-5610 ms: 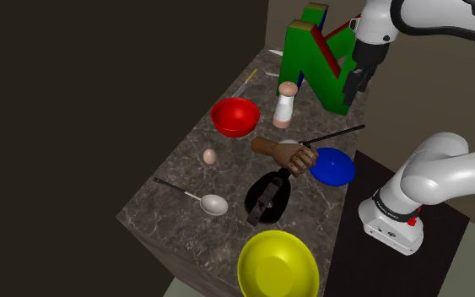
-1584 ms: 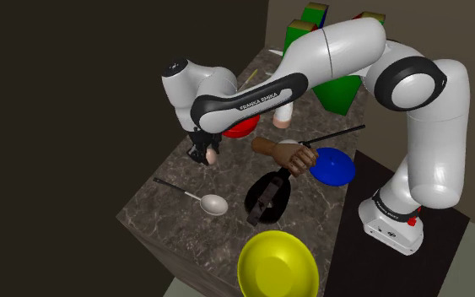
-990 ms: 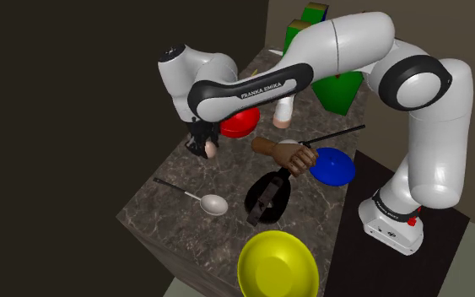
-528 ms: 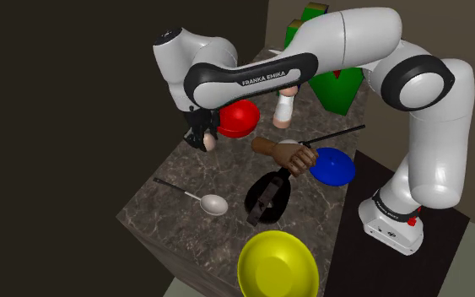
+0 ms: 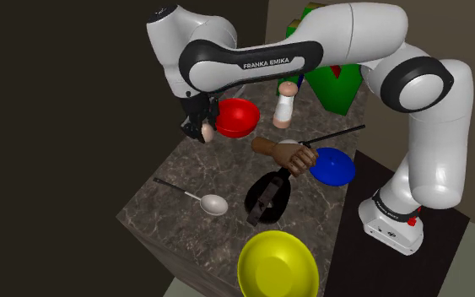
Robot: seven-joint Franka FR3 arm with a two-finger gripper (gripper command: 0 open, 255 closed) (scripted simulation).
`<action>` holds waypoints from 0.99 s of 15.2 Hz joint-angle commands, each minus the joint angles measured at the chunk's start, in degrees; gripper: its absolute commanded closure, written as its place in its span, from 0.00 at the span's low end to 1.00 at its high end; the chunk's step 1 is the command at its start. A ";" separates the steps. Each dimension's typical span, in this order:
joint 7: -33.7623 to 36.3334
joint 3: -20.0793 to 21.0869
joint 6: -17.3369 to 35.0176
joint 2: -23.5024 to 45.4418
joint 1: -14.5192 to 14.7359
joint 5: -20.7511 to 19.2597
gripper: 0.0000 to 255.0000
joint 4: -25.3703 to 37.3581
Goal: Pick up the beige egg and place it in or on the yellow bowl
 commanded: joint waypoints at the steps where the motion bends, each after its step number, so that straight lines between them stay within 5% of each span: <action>1: -0.08 0.03 -1.49 0.04 0.20 0.00 1.00 1.53; 7: -0.25 -0.02 -6.23 1.21 1.29 -0.43 1.00 7.49; 15: 6.10 3.54 0.77 -12.96 1.13 5.49 1.00 -13.06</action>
